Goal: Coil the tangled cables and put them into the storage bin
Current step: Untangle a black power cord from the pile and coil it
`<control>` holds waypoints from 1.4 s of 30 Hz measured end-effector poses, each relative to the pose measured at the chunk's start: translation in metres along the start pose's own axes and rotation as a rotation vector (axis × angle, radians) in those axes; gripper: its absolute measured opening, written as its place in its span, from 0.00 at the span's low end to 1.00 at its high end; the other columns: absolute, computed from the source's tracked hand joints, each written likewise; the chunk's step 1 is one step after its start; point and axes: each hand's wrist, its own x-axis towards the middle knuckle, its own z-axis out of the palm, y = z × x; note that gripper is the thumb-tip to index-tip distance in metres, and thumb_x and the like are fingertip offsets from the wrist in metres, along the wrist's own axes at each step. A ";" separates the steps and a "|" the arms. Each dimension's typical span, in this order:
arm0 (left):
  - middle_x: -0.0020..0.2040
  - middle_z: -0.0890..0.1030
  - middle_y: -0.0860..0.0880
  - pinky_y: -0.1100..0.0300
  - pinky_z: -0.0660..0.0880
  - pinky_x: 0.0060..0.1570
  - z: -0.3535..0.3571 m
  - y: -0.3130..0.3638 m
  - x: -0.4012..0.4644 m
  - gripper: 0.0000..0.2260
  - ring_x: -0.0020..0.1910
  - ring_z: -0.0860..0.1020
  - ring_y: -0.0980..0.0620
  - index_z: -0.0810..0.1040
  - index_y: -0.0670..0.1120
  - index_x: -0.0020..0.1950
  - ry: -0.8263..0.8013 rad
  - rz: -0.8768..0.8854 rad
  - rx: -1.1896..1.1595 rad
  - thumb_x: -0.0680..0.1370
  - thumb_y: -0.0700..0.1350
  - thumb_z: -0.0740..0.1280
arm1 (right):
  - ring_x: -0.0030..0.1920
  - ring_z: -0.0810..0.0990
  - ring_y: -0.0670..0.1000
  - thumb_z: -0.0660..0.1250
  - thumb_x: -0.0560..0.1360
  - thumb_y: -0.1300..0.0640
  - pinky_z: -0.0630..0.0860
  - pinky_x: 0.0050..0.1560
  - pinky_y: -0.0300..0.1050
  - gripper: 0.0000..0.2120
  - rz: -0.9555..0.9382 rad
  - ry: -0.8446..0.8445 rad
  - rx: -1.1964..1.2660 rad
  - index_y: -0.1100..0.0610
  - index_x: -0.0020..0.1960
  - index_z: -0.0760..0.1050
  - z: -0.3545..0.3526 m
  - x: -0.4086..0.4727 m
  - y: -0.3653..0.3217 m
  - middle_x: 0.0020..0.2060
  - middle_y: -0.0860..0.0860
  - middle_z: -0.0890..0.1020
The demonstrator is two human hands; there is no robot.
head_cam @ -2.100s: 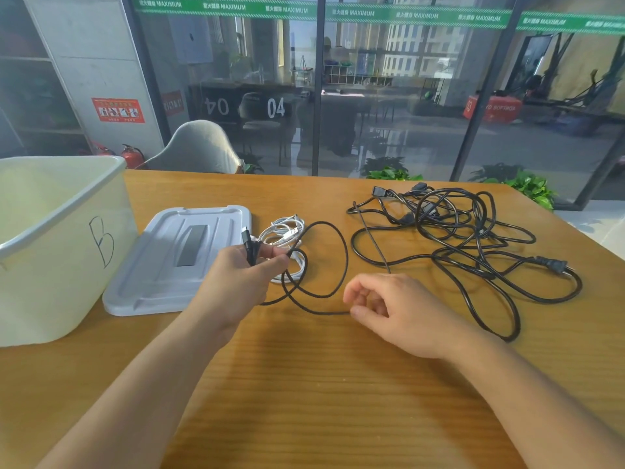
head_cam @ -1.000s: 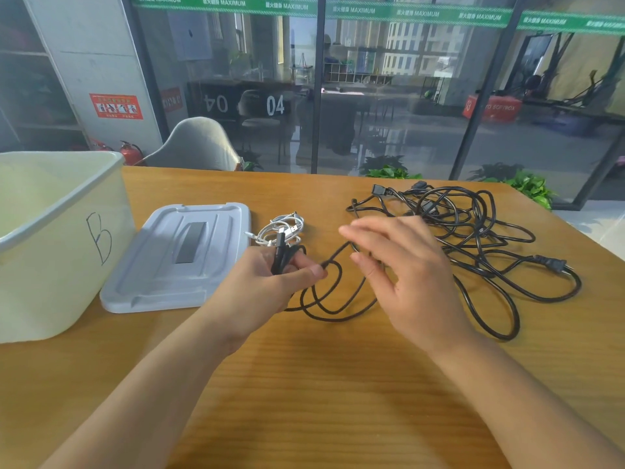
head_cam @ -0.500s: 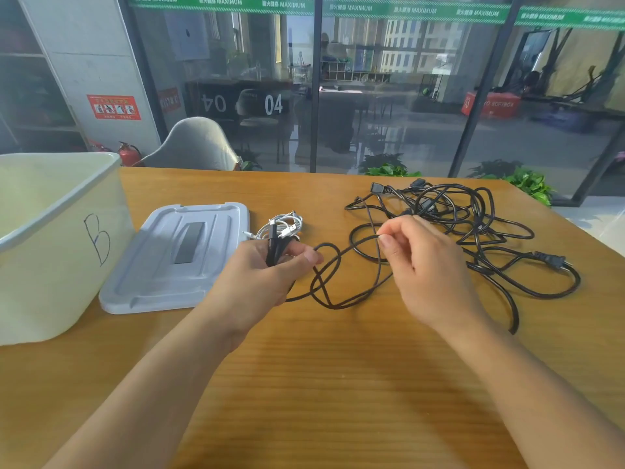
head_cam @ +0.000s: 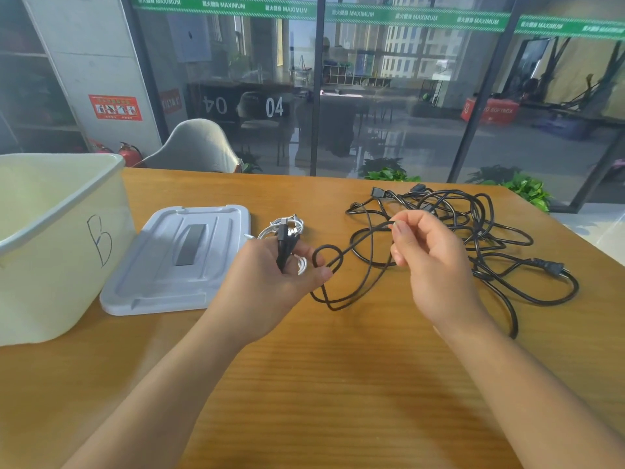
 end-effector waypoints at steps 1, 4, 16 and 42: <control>0.24 0.62 0.57 0.59 0.70 0.32 -0.001 -0.002 0.000 0.07 0.26 0.62 0.54 0.82 0.52 0.41 0.017 0.006 0.037 0.75 0.46 0.78 | 0.38 0.73 0.45 0.62 0.86 0.53 0.74 0.44 0.39 0.07 -0.006 -0.007 0.008 0.49 0.52 0.78 0.000 0.000 0.000 0.34 0.42 0.75; 0.23 0.62 0.57 0.70 0.63 0.26 -0.005 -0.007 0.001 0.08 0.23 0.62 0.56 0.80 0.53 0.40 0.065 -0.003 0.121 0.75 0.46 0.78 | 0.38 0.74 0.42 0.65 0.84 0.56 0.71 0.41 0.35 0.07 -0.105 -0.017 -0.186 0.47 0.51 0.79 0.000 -0.002 0.003 0.38 0.42 0.77; 0.24 0.62 0.57 0.67 0.62 0.26 -0.006 -0.004 0.000 0.07 0.23 0.61 0.56 0.81 0.58 0.43 0.002 0.025 0.119 0.75 0.49 0.78 | 0.47 0.82 0.50 0.71 0.81 0.58 0.80 0.49 0.48 0.08 -0.663 -0.124 -0.667 0.55 0.58 0.86 0.012 -0.012 -0.011 0.46 0.48 0.85; 0.23 0.63 0.56 0.67 0.62 0.26 -0.002 -0.007 -0.001 0.09 0.23 0.62 0.57 0.80 0.51 0.38 -0.035 0.001 0.111 0.74 0.49 0.79 | 0.48 0.81 0.51 0.71 0.80 0.58 0.79 0.46 0.51 0.07 -0.659 -0.161 -0.716 0.53 0.57 0.86 0.007 -0.012 -0.006 0.49 0.45 0.85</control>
